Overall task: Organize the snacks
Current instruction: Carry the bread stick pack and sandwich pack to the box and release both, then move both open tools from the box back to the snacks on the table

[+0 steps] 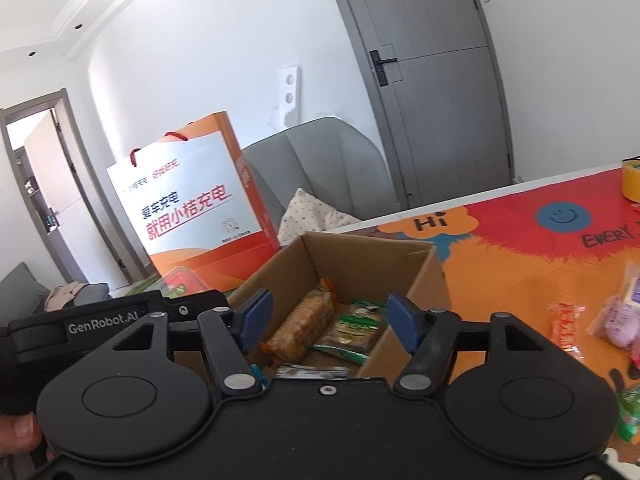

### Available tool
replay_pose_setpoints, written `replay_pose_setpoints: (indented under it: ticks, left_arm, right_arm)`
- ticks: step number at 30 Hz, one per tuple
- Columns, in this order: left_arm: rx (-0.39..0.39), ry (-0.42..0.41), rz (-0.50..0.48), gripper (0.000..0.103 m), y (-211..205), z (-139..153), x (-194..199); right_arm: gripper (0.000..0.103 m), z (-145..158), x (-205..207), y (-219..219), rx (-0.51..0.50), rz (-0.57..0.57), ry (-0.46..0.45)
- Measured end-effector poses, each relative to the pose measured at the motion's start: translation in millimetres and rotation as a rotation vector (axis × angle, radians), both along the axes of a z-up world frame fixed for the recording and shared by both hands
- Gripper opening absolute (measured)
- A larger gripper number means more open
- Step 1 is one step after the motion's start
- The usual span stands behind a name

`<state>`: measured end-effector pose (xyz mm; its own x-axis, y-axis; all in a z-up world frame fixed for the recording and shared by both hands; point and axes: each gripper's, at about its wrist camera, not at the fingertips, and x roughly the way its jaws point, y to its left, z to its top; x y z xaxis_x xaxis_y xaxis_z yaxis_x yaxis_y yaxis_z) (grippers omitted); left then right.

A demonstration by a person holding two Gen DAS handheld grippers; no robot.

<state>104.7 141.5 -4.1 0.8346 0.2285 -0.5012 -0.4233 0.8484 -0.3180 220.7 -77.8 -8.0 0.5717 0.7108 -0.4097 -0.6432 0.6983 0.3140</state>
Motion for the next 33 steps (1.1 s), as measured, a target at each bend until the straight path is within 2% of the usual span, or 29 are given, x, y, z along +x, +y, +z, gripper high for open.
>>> replay_pose_setpoints:
  ticks: [4,12,19,26,33]
  left_arm:
    - [0.003,0.011,-0.030,0.080,-11,-2,5]
    - [0.006,0.046,-0.069,0.083,-35,-6,15]
    - [0.016,0.063,-0.117,0.087,-58,-8,23]
    - [0.026,0.074,-0.175,0.088,-82,-7,31]
    - [0.027,0.084,-0.216,0.089,-106,-6,39]
  right_arm:
    - [0.069,-3,1,-19,-0.005,-0.040,0.003]
    - [0.077,-10,3,-51,-0.009,-0.099,0.018]
    - [0.092,-13,5,-76,-0.008,-0.138,0.027]
    - [0.101,-15,6,-104,0.003,-0.180,0.035]
    - [0.102,-18,12,-140,0.015,-0.241,0.051]
